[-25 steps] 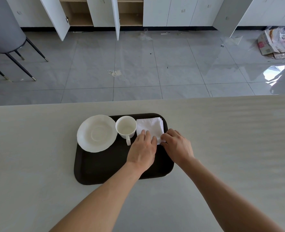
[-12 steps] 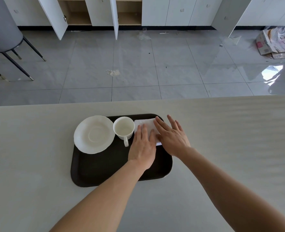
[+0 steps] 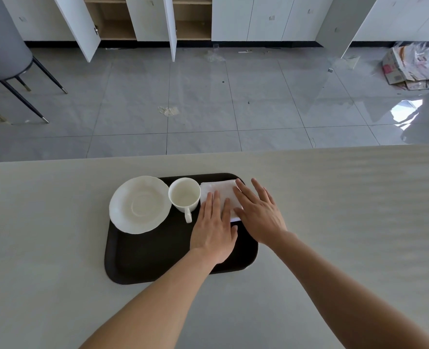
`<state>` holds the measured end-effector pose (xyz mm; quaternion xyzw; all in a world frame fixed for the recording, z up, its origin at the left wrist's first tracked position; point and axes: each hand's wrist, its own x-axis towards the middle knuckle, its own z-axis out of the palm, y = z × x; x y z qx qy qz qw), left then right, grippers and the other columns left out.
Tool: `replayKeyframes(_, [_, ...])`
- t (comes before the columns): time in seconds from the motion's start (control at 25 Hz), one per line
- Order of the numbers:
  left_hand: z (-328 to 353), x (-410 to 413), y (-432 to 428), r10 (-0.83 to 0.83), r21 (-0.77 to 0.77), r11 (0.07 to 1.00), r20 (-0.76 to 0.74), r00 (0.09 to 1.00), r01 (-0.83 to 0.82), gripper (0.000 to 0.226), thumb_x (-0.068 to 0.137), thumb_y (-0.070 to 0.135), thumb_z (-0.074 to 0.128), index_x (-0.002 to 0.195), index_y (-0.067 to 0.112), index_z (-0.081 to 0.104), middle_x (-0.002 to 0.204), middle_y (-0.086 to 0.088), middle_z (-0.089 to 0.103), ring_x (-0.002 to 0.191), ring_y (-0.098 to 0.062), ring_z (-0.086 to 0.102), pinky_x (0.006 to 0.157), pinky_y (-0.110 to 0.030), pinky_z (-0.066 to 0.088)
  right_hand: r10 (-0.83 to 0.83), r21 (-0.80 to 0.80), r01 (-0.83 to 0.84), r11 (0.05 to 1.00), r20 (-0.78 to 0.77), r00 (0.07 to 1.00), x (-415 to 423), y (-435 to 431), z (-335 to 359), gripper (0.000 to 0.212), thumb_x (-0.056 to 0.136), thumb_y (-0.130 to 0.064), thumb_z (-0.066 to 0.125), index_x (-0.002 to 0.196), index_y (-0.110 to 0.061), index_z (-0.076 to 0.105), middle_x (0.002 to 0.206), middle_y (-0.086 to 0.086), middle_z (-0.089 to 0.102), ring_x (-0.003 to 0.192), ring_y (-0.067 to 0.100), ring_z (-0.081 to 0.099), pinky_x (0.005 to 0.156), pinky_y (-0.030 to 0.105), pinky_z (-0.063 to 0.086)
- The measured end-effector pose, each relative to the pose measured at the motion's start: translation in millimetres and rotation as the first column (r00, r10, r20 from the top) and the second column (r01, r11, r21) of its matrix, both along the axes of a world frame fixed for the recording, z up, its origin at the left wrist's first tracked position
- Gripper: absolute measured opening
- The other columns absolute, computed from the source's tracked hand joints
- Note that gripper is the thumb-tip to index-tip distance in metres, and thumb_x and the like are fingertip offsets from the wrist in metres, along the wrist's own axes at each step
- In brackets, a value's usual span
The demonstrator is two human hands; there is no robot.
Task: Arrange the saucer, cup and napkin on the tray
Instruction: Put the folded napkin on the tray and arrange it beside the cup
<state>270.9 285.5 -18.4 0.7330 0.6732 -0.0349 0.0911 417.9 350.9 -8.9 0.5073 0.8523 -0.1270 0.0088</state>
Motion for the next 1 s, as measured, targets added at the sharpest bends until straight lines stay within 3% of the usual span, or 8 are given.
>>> replayKeyframes(0.12, [-2.8,-1.4,-15.7,-0.001,0.006,1.0,0.005,1.0,0.001,0.07,0.101,0.047,0.019,0.156,0.009,-0.001,0.164,-0.024,-0.01,0.151,-0.037,-0.015,0.124,-0.048,0.0,-0.108,0.044,0.112,0.993,-0.082,0.991,4.7,-17.4,1.3,0.05,0.099,-0.04,0.05,0.146,-0.021,0.046,0.163,-0.004,0.03,0.152,0.028,0.016,0.12,0.044,0.025])
replayKeyframes(0.24, [-7.1,-7.5,-25.7,-0.005,-0.005,1.0,0.009,1.0,0.005,0.068,0.101,0.044,0.022,0.156,0.008,0.003,0.165,-0.023,-0.005,0.152,-0.037,-0.009,0.125,-0.046,0.005,-0.096,0.155,0.121,0.98,-0.162,0.982,8.9,-29.7,4.2,0.027,0.083,-0.028,0.076,0.108,-0.016,0.073,0.127,0.003,0.065,0.127,0.032,0.048,0.098,0.044,0.051])
replayKeyframes(0.32, [-8.4,-11.4,-25.0,-0.019,0.001,1.0,0.002,1.0,0.019,0.067,0.102,0.043,0.022,0.156,0.008,0.004,0.165,-0.022,-0.004,0.153,-0.036,-0.008,0.125,-0.045,0.006,-0.046,0.211,0.086,0.974,-0.187,0.981,8.4,-33.2,4.1,0.019,0.072,-0.015,0.085,0.089,-0.013,0.075,0.102,0.001,0.071,0.108,0.033,0.058,0.082,0.041,0.056])
replayKeyframes(0.4, [-9.1,-13.3,-23.3,-0.016,0.001,1.0,0.01,1.0,0.016,0.067,0.101,0.043,0.022,0.156,0.01,0.005,0.165,-0.02,-0.004,0.153,-0.034,-0.007,0.125,-0.044,0.006,-0.03,0.224,0.078,0.972,-0.209,0.977,4.3,-31.6,5.2,0.015,0.069,-0.008,0.084,0.08,-0.012,0.074,0.089,0.0,0.071,0.099,0.032,0.062,0.075,0.038,0.055])
replayKeyframes(0.68, [-13.8,-13.0,-25.3,0.004,-0.016,1.0,0.01,1.0,-0.004,0.07,0.1,0.046,0.021,0.157,0.013,-0.002,0.165,-0.017,-0.013,0.152,-0.031,-0.015,0.125,-0.044,0.002,-0.031,0.202,0.072,0.977,-0.198,0.98,-1.5,-27.9,4.1,0.01,0.075,-0.008,0.079,0.076,-0.013,0.07,0.084,0.0,0.068,0.09,0.03,0.06,0.072,0.037,0.053])
replayKeyframes(1.0, [8.6,-9.3,-35.1,-0.02,-0.012,1.0,0.005,1.0,0.02,0.069,0.1,0.042,0.025,0.156,0.008,0.002,0.165,-0.02,-0.006,0.153,-0.034,-0.01,0.125,-0.044,0.005,-0.097,0.171,0.132,0.976,-0.198,0.975,-4.3,-38.6,22.4,0.012,0.083,-0.013,0.073,0.094,-0.012,0.075,0.094,0.002,0.068,0.092,0.029,0.06,0.073,0.037,0.053])
